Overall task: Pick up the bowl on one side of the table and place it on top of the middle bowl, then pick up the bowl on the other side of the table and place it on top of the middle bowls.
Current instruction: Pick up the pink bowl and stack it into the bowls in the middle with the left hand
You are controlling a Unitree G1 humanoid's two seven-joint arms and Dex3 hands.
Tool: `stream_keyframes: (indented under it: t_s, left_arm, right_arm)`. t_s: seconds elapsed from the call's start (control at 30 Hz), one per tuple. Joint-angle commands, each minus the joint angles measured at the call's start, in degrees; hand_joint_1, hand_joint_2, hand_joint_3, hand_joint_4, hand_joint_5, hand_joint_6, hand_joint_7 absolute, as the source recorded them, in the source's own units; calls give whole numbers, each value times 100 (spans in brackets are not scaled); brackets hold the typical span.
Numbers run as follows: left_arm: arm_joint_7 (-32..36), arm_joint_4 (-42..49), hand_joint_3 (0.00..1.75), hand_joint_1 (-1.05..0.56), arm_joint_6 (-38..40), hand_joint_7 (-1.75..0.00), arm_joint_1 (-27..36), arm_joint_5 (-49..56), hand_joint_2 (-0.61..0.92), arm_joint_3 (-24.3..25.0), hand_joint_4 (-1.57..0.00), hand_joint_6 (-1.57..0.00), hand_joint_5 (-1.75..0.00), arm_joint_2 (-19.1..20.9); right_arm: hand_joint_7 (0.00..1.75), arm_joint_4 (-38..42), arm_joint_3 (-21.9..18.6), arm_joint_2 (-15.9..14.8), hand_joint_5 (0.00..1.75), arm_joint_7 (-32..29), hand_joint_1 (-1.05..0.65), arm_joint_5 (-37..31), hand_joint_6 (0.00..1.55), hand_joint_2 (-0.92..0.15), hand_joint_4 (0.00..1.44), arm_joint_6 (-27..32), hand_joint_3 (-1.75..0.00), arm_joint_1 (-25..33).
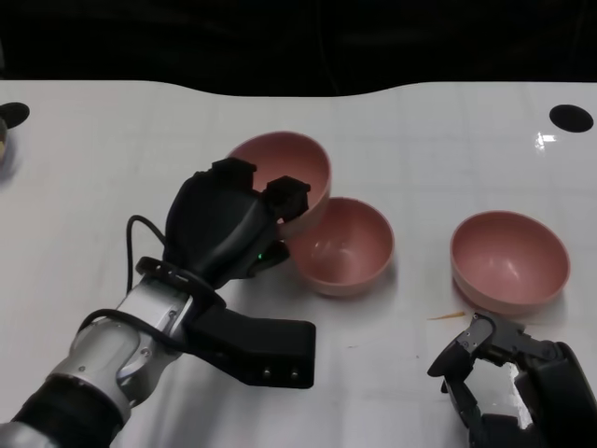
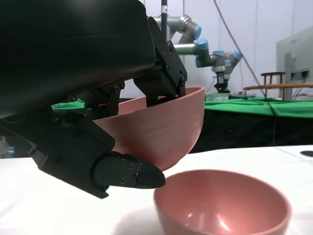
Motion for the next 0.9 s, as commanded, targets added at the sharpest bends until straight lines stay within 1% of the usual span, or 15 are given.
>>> stream_keyframes:
  t_s: [0.03,0.07,0.1,0.13,0.17,0.2,0.33,0.47,0.53,0.67,0.73,0.8,0.83,0.87,0.9]
  left_arm:
    - [-115,-8,17,-27,-21,-41,-200,13,76,-64,-86,-117,-174,-52]
    - [-113,24,14,-27,-32,-38,-236,27,77,-107,-86,-119,-174,-106]
    - [-80,75,11,-27,-42,-41,-277,63,78,-162,-86,-120,-174,-156]
    - [-72,124,8,-25,-55,-68,-318,88,81,-217,-87,-110,-175,-205]
    - [-116,158,7,-25,-56,-80,-358,104,83,-273,-87,-104,-175,-253]
    - [-164,178,7,-26,-55,-85,-384,104,84,-310,-87,-100,-175,-281]
    - [-192,354,7,-25,-201,-90,-457,-1,86,-363,-87,-99,-175,-446]
    - [-182,567,7,-27,-296,-82,-506,2,89,-457,-88,-98,-175,-553]
    - [-254,644,9,-26,-319,-82,-525,-5,91,-505,-87,-99,-174,-582]
    - [-320,771,13,-26,-258,-99,-561,84,91,-616,-85,-94,-175,-613]
    - [-508,767,12,-26,-155,-97,-568,131,89,-687,-84,-92,-175,-592]
    - [-693,712,11,-30,-39,-87,-566,186,90,-740,-81,-90,-173,-554]
    - [-774,674,9,-31,14,-76,-560,218,90,-755,-81,-94,-171,-531]
    - [-849,632,7,-32,54,-67,-551,238,91,-758,-81,-95,-160,-513]
    - [-1022,557,8,-34,134,-55,-547,274,92,-774,-78,-93,-143,-482]
  right_arm:
    - [131,12,-15,-55,155,14,-10,92,74,-39,70,-10,-122,17]
    - [132,-9,-10,-58,155,21,-10,96,73,-40,70,16,-122,28]
    - [132,-26,-3,-60,155,27,-11,99,73,-40,70,34,-122,37]
    - [132,-28,1,-58,155,33,-10,107,73,-40,69,34,-122,40]
    - [132,-24,4,-56,155,35,-9,112,73,-40,69,29,-123,41]
    - [132,-20,6,-53,154,37,-9,119,73,-39,69,25,-123,40]
    - [133,-29,14,-55,155,51,-10,135,72,-39,69,44,-123,43]
    - [134,-26,24,-48,156,49,-11,133,73,-38,69,40,-124,48]
    - [134,-59,32,-36,155,50,-11,151,73,-37,69,72,-125,67]
    - [134,-66,38,-39,154,33,-11,135,73,-35,70,63,-126,67]
    - [134,-70,42,-45,154,28,-11,121,73,-35,70,39,-126,70]
    - [134,-78,47,-46,153,31,-10,126,73,-36,70,40,-125,75]
    - [134,-82,49,-45,153,31,-10,126,73,-36,70,44,-125,76]
    - [134,-84,50,-45,153,29,-10,126,73,-36,70,47,-125,77]
    - [134,-85,47,-44,153,15,-10,108,73,-36,71,45,-125,78]
